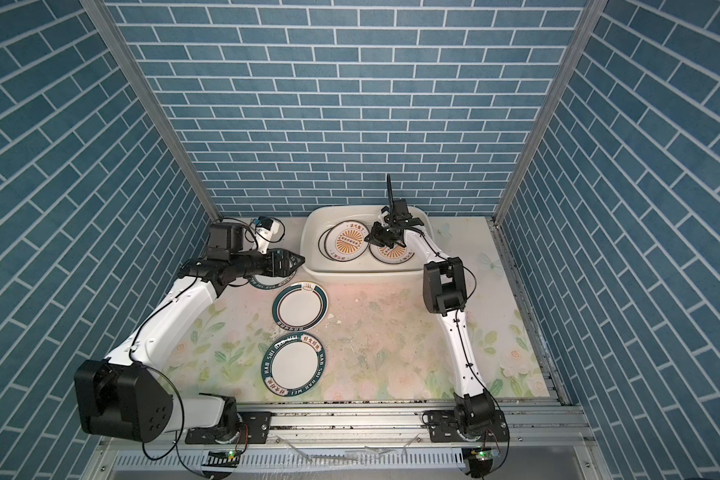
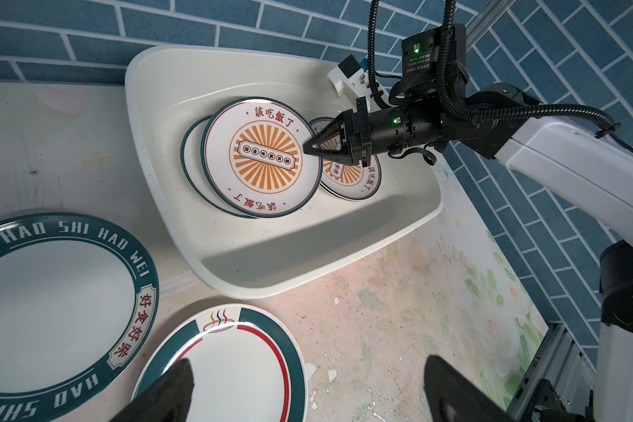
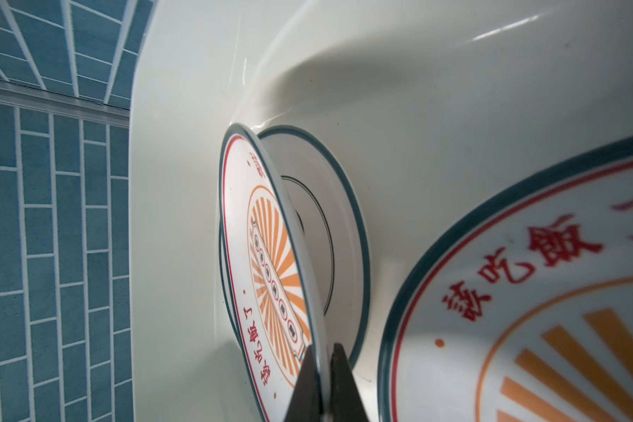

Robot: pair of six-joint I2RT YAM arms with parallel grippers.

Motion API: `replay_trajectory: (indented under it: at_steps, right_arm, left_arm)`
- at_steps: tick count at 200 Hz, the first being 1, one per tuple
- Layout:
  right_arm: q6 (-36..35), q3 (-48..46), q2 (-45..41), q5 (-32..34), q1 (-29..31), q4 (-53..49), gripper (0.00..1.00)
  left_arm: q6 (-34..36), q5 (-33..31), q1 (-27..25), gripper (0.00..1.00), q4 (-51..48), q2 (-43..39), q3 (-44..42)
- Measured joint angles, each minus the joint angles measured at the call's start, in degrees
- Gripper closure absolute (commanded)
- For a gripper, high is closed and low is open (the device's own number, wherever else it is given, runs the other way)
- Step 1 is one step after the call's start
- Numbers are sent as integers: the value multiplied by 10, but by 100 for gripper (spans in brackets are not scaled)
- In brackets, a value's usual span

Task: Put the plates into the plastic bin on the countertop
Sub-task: 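Carry the sunburst plate into the bin and lower it with the right gripper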

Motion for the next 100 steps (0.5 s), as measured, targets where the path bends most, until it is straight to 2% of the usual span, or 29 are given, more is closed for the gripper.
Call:
replay_trajectory:
  at_steps: [100]
  right_arm:
    - [15,5,10,7,4,2,80]
  left_arm:
    - [-2,0,0,0,0,0,0]
